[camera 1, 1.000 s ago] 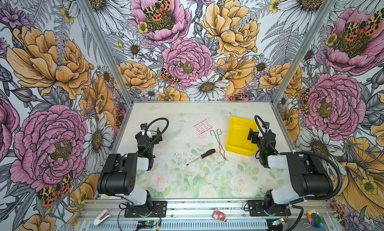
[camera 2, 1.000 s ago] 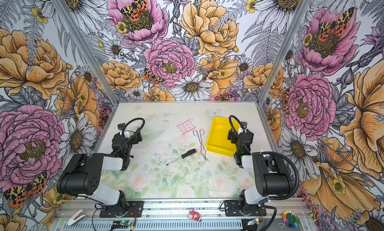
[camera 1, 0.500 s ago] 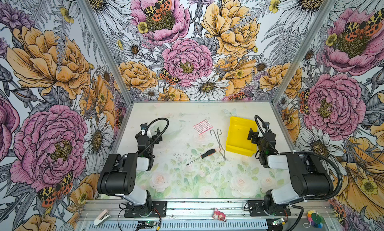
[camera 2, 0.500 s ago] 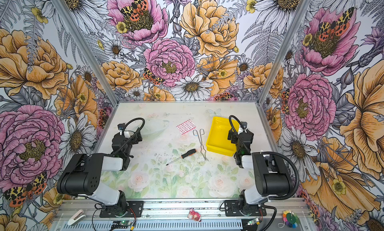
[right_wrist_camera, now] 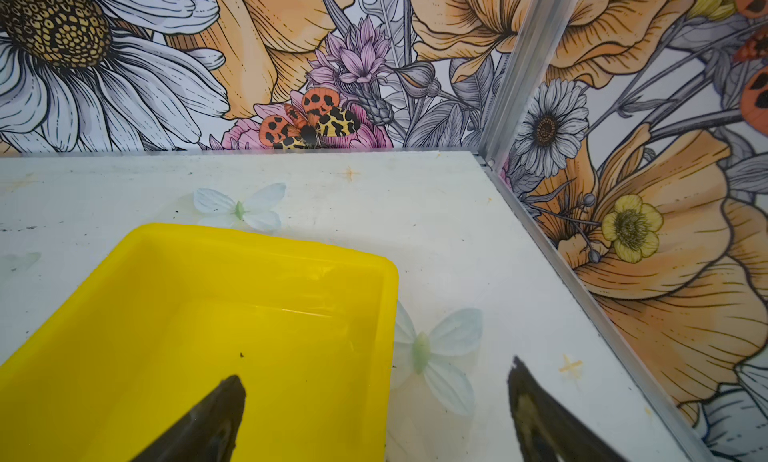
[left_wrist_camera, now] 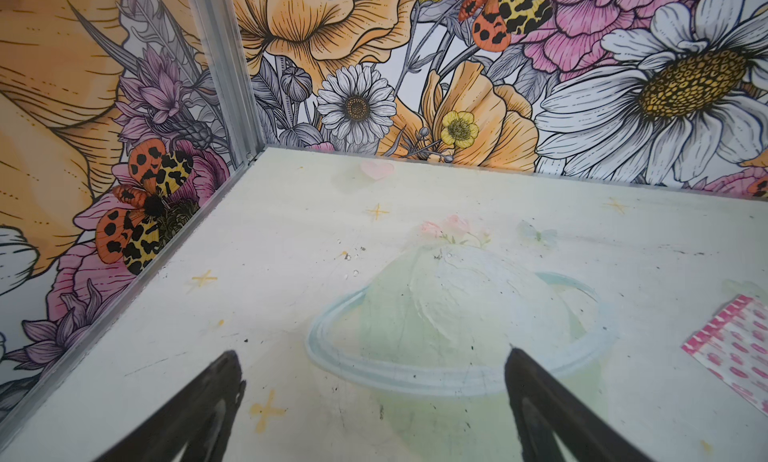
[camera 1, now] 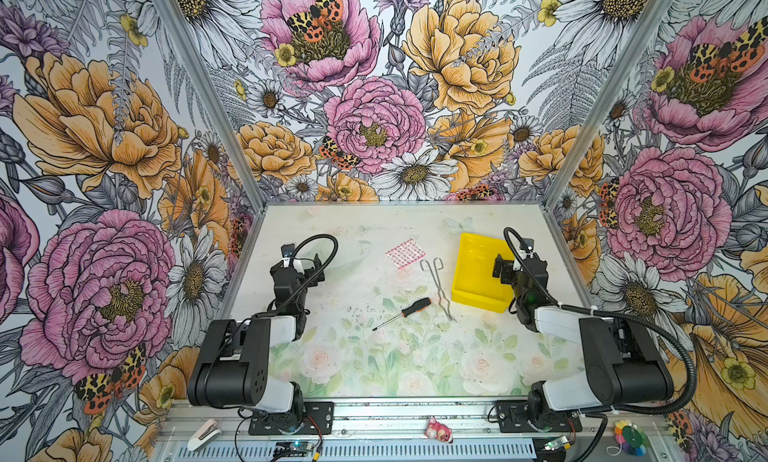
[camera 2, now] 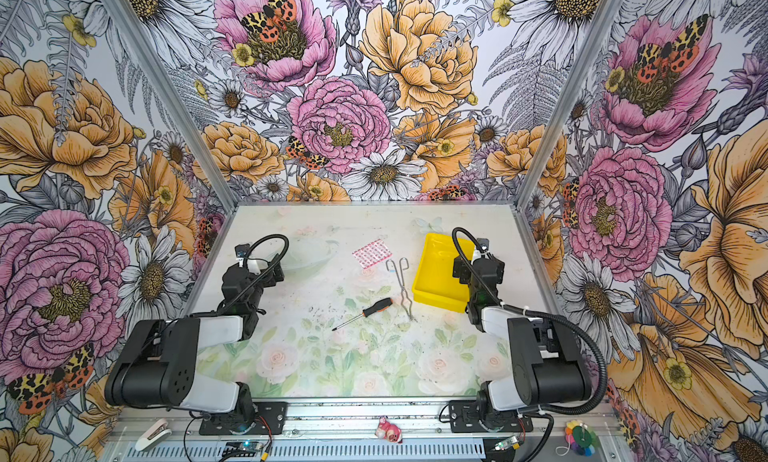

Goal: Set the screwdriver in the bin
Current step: 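Reach the left gripper down over the black-and-orange screwdriver handle while the right arm rises, then close the left gripper on the screwdriver handle and lift it upright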

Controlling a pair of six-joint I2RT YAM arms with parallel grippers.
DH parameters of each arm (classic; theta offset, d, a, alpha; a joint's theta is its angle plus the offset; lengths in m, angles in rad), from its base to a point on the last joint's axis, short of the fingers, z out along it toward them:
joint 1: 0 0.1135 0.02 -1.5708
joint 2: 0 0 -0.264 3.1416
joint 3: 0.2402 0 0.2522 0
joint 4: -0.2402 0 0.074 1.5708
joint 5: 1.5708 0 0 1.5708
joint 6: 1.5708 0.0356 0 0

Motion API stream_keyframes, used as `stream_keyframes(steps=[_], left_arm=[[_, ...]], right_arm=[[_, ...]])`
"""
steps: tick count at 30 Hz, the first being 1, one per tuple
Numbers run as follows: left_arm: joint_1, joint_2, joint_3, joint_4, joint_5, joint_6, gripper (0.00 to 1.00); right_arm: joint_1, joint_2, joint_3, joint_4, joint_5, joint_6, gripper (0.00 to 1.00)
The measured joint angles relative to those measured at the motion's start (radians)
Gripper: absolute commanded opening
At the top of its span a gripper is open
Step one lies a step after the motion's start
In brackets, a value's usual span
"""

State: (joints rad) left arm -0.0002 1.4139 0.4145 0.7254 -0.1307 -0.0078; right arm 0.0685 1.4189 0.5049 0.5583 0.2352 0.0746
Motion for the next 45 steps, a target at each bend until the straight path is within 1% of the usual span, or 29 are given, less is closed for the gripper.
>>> stream_keyframes(steps=[3,6,9,11,14,16,20,25,30,34,36,40,42,45], left_arm=[[-0.024,-0.045,0.122,-0.205,-0.061,0.000,0.99],[-0.048,-0.069,0.226,-0.368,-0.110,-0.004,0.98],[-0.066,-0.107,0.296,-0.530,-0.115,-0.030,0.99],[-0.076,-0.118,0.343,-0.624,-0.074,-0.046,0.99],[-0.111,-0.117,0.417,-0.756,0.053,-0.053,0.99],[-0.164,-0.114,0.459,-0.836,0.130,-0.053,0.99],[-0.298,-0.077,0.536,-0.967,0.251,-0.053,0.99],[-0.436,0.021,0.577,-1.054,0.319,-0.065,0.99],[-0.589,0.165,0.628,-1.125,0.320,-0.083,0.99],[-0.699,0.298,0.708,-1.174,0.312,-0.096,0.98],[-0.724,0.354,0.739,-1.186,0.304,-0.103,0.97],[-0.742,0.468,0.805,-1.220,0.272,-0.117,0.93],[-0.752,0.518,0.843,-1.245,0.248,-0.116,0.89],[-0.779,0.555,0.906,-1.270,0.214,-0.116,0.84]], right_arm=[[0.053,-0.077,0.056,-0.111,0.042,-0.009,1.00],[0.117,-0.150,0.096,-0.212,0.092,-0.001,1.00],[0.172,-0.209,0.166,-0.383,0.148,0.071,0.99],[0.187,-0.229,0.235,-0.515,0.173,0.146,1.00],[0.202,-0.249,0.322,-0.683,0.180,0.237,1.00],[0.216,-0.261,0.357,-0.769,0.161,0.280,1.00],[0.247,-0.270,0.381,-0.886,0.079,0.340,0.99],[0.258,-0.270,0.381,-0.972,0.015,0.370,0.99],[0.240,-0.259,0.385,-1.009,-0.061,0.362,0.99],[0.232,-0.248,0.386,-1.022,-0.129,0.350,0.99],[0.226,-0.245,0.386,-1.023,-0.156,0.344,1.00],[0.193,-0.245,0.385,-1.027,-0.210,0.343,0.99],[0.166,-0.246,0.378,-1.028,-0.232,0.343,0.99],[0.126,-0.261,0.355,-1.031,-0.258,0.337,1.00]])
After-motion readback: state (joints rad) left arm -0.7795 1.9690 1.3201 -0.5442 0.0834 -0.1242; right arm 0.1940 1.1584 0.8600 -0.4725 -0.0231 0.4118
